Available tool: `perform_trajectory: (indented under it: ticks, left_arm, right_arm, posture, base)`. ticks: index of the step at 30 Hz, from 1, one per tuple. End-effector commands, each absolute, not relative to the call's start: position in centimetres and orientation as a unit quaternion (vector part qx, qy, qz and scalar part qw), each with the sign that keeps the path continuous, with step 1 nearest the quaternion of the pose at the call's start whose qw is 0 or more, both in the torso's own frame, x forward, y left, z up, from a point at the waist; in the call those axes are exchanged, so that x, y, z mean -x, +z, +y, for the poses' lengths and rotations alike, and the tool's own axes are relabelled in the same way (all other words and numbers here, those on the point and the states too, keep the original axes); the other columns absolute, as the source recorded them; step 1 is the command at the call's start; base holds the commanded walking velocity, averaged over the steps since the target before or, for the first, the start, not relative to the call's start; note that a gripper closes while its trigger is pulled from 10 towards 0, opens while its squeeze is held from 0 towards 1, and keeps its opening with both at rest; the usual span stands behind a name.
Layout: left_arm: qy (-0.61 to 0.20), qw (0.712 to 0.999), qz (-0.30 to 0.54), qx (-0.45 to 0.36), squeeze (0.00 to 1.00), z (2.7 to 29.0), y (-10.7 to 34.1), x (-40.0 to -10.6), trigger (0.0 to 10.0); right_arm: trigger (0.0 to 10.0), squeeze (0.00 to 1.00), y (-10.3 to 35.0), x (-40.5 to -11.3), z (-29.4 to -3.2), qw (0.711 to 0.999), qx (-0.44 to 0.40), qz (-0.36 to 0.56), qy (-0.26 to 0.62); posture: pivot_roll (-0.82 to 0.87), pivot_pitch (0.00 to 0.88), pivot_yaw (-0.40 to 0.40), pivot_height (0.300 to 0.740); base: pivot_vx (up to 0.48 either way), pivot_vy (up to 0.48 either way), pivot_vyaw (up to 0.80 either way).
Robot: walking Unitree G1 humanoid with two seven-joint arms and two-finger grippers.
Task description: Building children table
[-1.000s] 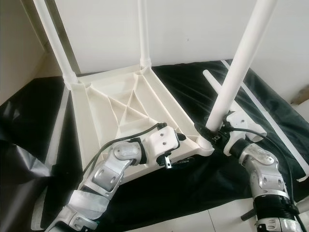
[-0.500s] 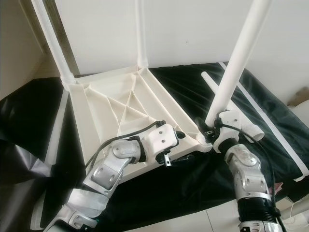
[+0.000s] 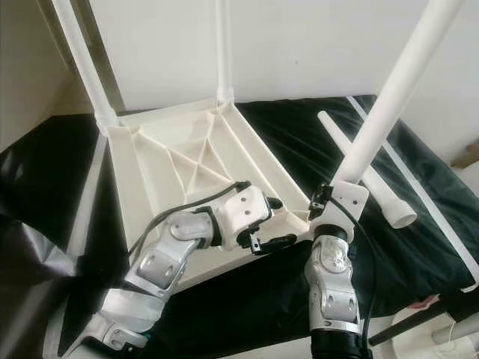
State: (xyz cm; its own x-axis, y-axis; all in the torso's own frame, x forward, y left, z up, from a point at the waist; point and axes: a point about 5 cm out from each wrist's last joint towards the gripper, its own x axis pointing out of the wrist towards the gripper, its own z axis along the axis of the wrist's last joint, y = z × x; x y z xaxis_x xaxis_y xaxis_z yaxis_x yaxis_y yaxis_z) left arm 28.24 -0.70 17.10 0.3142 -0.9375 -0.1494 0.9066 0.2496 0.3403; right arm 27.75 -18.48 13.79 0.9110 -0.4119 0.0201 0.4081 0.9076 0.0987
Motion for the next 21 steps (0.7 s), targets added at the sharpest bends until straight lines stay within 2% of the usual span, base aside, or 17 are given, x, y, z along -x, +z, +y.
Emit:
perform_trajectory:
  ticks: [1,4,6,7,8,9,18,19,21]
  left_arm:
    - [-0.545,0.816,-0.054,-0.185,0.0,-0.5,17.6,-28.9,10.0]
    - [-0.545,0.816,-0.054,-0.186,0.0,-0.5,17.6,-29.0,10.0]
    - [-0.541,0.818,-0.056,-0.188,0.0,-0.3,17.8,-29.2,10.0]
    - [-0.538,0.819,-0.058,-0.19,0.0,-0.2,17.8,-29.3,10.0]
    - [-0.538,0.819,-0.058,-0.19,0.0,-0.2,17.8,-29.3,10.0]
    - [-0.534,0.821,-0.061,-0.191,0.0,-0.1,18.0,-29.5,10.0]
    - [-0.521,0.828,-0.076,-0.192,0.0,0.3,19.0,-30.0,10.0]
    - [-0.52,0.829,-0.079,-0.192,0.0,0.2,19.1,-30.0,10.0]
    - [-0.519,0.829,-0.08,-0.194,0.0,0.2,19.1,-30.0,10.0]
  right_arm:
    - [10.0,0.0,11.4,-26.9,-18.5,0.969,-0.067,0.041,-0.233]
    - [10.0,0.0,11.6,-26.8,-18.5,0.969,-0.068,0.036,-0.234]
    - [10.0,0.0,12.8,-26.8,-18.2,0.975,-0.071,-0.003,-0.21]
    - [10.0,0.29,13.3,-26.8,-18.0,0.977,-0.071,-0.02,-0.201]
    - [10.0,0.29,13.3,-26.8,-18.0,0.977,-0.071,-0.02,-0.201]
    - [10.0,1.0,13.9,-26.7,-18.0,0.979,-0.071,-0.04,-0.186]
    - [10.0,1.0,15.4,-26.7,-19.8,0.988,-0.071,-0.076,-0.112]
    - [10.0,0.0,15.4,-26.6,-20.2,0.99,-0.067,-0.076,-0.101]
    - [10.0,0.0,15.2,-26.4,-20.6,0.992,-0.061,-0.074,-0.085]
  posture:
    - [-0.08,0.0,-0.014,0.74]
    - [-0.08,0.0,-0.014,0.74]
    - [-0.07,0.001,-0.017,0.74]
    - [-0.07,0.001,-0.017,0.74]
    - [-0.07,0.001,-0.017,0.74]
    - [-0.07,0.001,-0.023,0.74]
    - [-0.06,0.001,-0.027,0.74]
    - [-0.06,0.004,-0.026,0.74]
    - [-0.07,0.005,-0.019,0.74]
  base:
    - [0.0,0.0,0.0]
    - [0.0,0.0,0.0]
    - [0.0,0.0,0.0]
    - [0.0,0.0,0.0]
    - [0.0,0.0,0.0]
    - [0.0,0.0,0.0]
    - [0.0,0.0,0.0]
    - [0.0,0.0,0.0]
    - [0.0,0.0,0.0]
